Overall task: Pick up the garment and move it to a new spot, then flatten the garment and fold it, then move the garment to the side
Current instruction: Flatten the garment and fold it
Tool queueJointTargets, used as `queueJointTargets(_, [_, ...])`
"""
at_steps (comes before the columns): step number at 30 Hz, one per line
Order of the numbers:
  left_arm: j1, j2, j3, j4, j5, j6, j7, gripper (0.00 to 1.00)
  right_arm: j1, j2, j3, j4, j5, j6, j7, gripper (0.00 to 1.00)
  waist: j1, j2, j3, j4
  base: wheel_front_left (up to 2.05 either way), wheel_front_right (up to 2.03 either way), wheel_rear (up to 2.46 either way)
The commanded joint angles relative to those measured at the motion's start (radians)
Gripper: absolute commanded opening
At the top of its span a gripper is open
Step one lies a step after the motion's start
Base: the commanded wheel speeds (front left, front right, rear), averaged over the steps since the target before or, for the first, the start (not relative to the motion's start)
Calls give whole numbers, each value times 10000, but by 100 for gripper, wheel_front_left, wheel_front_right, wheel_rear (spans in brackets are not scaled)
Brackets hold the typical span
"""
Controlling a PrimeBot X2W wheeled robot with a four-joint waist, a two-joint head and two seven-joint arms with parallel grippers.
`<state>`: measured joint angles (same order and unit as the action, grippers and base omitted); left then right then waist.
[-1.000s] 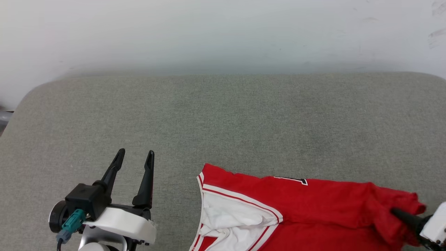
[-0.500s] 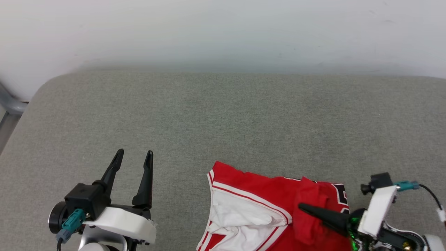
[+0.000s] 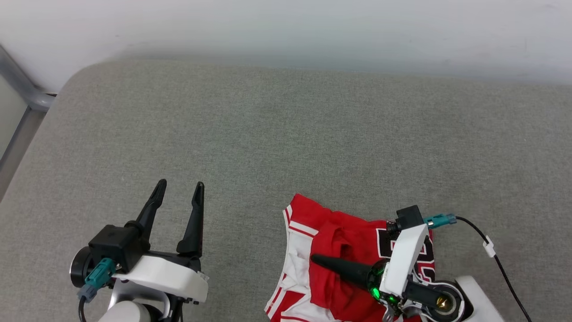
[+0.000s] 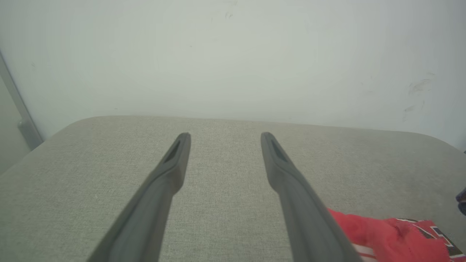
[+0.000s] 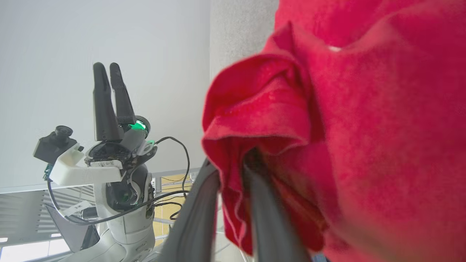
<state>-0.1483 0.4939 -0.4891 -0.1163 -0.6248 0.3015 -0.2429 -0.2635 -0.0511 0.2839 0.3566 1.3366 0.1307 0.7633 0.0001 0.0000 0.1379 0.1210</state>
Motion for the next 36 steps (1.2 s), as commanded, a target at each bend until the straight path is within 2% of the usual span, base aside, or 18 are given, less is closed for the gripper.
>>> queueJointTargets(1, [-80, -42, -21, 54, 66, -30, -58, 100, -129, 11, 90, 61, 26, -2, -173, 100, -1, 0, 65, 53, 0, 0, 0])
queueJointTargets(5, [-117, -130, 7, 169, 72, -93, -94, 100, -278, 7, 432, 34, -212, -2, -673, 100, -1, 0, 97, 38, 0, 0, 0])
queueJointTargets(9, [-97, -170, 34, 316, 70, -117, -135, 100, -367, -249, 838, -592, -1076, -2, -1409, 100, -1, 0, -41, -76, 0, 0, 0])
queueJointTargets(10, [-76, -172, 30, 350, 78, -120, -141, 100, -381, -400, 930, -774, -1436, -4, -1689, 100, -1, 0, -90, -110, 0, 0, 0])
queueJointTargets(11, [16, -188, 29, 414, 88, -97, -156, 100, -334, -865, 1197, -1266, -2636, -2, -2701, 100, -1, 0, -271, -238, 0, 0, 0])
queueJointTargets(13, [98, -182, 52, 450, 84, -64, -148, 100, -215, -1268, 1245, -1408, -3597, -4, -3430, 100, -1, 0, -392, -342, 0, 0, 0])
queueJointTargets(17, [250, -149, 99, 516, 42, 9, -158, 100, 184, -1917, 594, -1301, -5573, -4, -4677, 100, -1, 0, -617, -585, 0, 0, 0])
queueJointTargets(22, [513, -71, 224, 554, -2, 139, -164, 100, 849, -2175, -1324, -1443, -7859, -4, -5687, 100, -1, 0, -881, -922, 0, 0, 0])
queueJointTargets(25, [659, -13, 299, 581, -35, 170, -174, 100, 1305, -1977, -2555, -1961, -9227, -4, -6339, 100, -1, 0, -1006, -1095, 0, 0, 0])
queueJointTargets(28, [826, 5, 345, 646, -69, 216, -178, 100, 1772, -1658, -3333, -2679, -10231, -4, -6918, 100, -1, 0, -1208, -1242, 0, 0, 0])
queueJointTargets(32, [1107, 33, 421, 670, -91, 263, -190, 100, 2500, -1167, -3738, -3771, -11040, -4, -7385, 100, -1, 0, -1501, -1384, 0, 0, 0])
queueJointTargets(36, [1399, 30, 531, 696, 8, 344, -214, 100, 3217, -708, -3743, -4813, -11482, -4, -7310, 100, -1, 0, -1650, -1447, 0, 0, 0])
